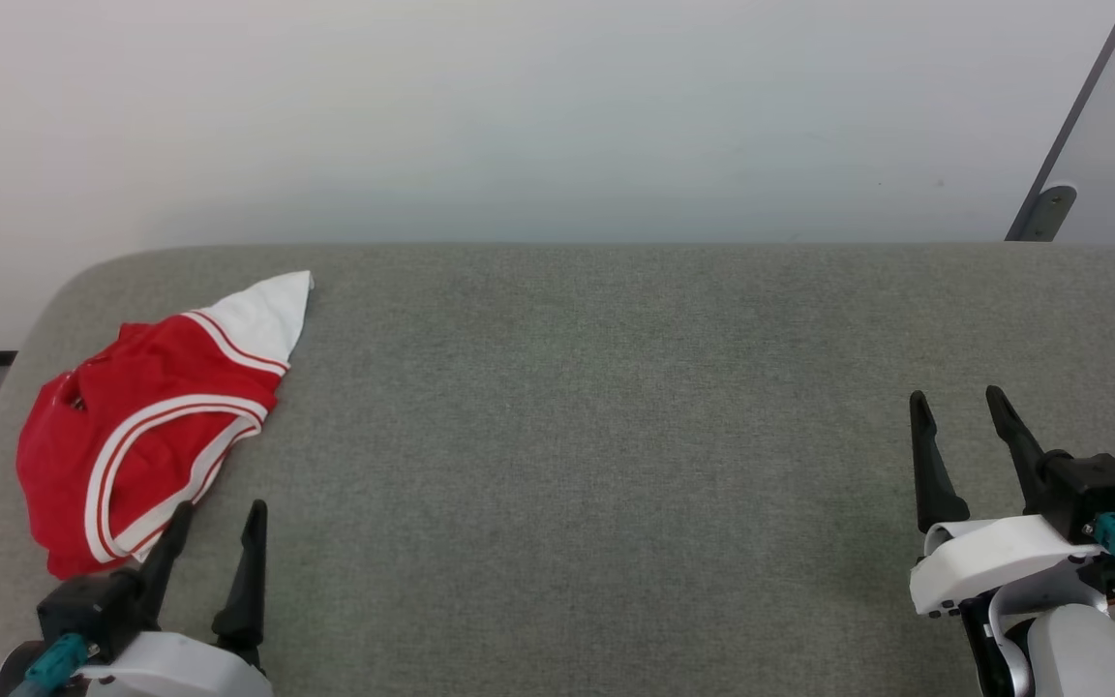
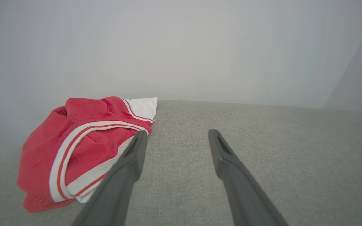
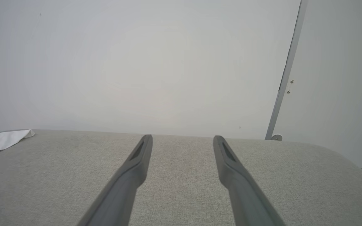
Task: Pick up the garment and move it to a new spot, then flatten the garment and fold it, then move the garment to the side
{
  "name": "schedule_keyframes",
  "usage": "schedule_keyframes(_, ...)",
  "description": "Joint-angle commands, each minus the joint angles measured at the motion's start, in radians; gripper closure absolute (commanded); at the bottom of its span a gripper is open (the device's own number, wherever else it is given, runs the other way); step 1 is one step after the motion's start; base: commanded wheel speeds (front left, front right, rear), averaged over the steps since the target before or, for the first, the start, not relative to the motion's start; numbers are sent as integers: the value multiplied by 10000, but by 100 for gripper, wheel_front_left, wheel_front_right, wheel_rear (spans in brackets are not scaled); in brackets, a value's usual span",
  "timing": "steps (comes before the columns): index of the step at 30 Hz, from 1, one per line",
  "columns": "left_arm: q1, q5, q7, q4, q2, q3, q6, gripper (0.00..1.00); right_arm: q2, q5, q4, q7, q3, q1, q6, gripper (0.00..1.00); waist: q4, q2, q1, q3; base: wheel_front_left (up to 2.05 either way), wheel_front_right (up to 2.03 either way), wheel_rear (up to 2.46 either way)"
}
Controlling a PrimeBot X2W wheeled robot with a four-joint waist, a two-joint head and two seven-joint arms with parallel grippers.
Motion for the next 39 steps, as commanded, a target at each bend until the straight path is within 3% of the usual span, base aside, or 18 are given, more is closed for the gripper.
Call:
schedule_keyframes(1,53,187,-90,-2,97,-45,18,0,-21,-169,-47,-108,-65,-162,-12,0,10,0,0,8,0,0,0)
schedule_keyframes(13,-157,707,-284,47,261,-143,20,0,-20,-644,-158,-302,-41,-217,-13,0,646,0,0,133,0,0,0)
schedule_keyframes(20,-259,1036,-346,204,106,47,21,0,-19,-947,-112,-377,175,-332,-14,0,1897,0,0,236,0,0,0)
schedule_keyframes(33,-350,1221,-346,569,-411,483,21,0,-14,-921,410,-357,689,-520,-14,0,4808,0,0,166,0,0,0)
schedule_keyframes(39,90,1023,-346,212,-919,1801,21,0,-17,-560,1010,-357,1856,-1270,-14,0,5239,0,0,439,0,0,0)
